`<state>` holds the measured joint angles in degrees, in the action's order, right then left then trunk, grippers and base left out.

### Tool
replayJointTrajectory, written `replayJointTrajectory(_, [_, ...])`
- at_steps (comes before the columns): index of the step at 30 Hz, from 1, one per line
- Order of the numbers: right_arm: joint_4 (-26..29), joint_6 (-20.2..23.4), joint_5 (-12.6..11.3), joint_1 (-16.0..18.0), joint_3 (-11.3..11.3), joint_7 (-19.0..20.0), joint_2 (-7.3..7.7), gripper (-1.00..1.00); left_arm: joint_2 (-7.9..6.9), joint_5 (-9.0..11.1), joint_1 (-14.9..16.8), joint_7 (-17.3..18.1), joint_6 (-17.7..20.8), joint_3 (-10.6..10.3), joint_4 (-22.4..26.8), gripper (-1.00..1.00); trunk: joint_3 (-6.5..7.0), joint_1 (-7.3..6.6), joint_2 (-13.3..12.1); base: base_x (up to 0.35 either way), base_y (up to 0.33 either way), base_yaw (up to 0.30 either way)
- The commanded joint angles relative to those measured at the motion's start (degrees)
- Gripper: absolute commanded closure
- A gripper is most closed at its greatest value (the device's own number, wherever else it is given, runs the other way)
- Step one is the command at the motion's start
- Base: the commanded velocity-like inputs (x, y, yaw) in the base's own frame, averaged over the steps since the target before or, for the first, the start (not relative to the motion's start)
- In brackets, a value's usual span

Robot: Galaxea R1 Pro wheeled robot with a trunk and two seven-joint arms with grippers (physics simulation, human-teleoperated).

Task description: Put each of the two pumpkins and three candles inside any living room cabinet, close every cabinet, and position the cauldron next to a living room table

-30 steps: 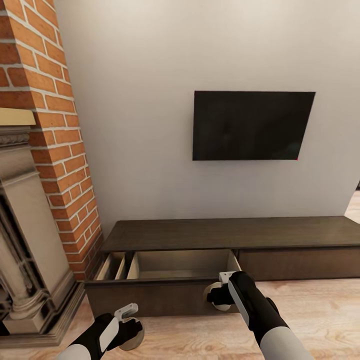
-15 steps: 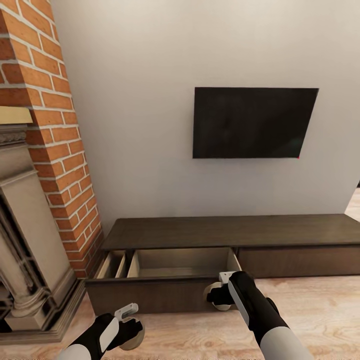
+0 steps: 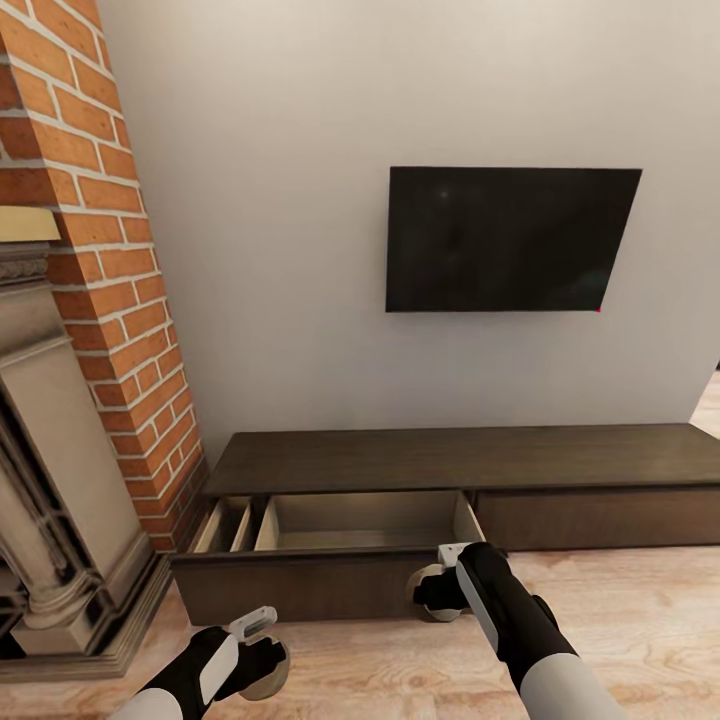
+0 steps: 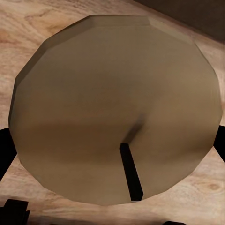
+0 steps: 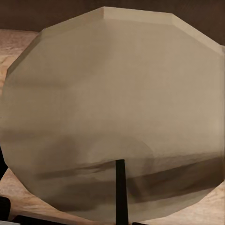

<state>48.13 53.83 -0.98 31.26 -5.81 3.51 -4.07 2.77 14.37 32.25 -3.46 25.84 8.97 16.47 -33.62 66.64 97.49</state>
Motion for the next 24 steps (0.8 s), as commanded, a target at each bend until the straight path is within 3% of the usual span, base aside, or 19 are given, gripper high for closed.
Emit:
replayJointTrajectory(1, [0.0, 0.2, -0.2, 0.0, -0.1, 0.0, -0.01, 1.00, 0.04, 0.5, 0.0, -0.3, 0.4, 0.2, 0.1, 1.00, -0.07, -0.01, 0.0, 0.000, 0.000, 0.000])
replayJointTrajectory(24, [0.1, 0.1, -0.1, 0.0, -0.1, -0.1, -0.08, 1.00, 0.23, 0.2, 0.0, -0.3, 0.4, 0.1, 0.6, 1.00, -0.08, -0.01, 0.0, 0.000, 0.000, 0.000])
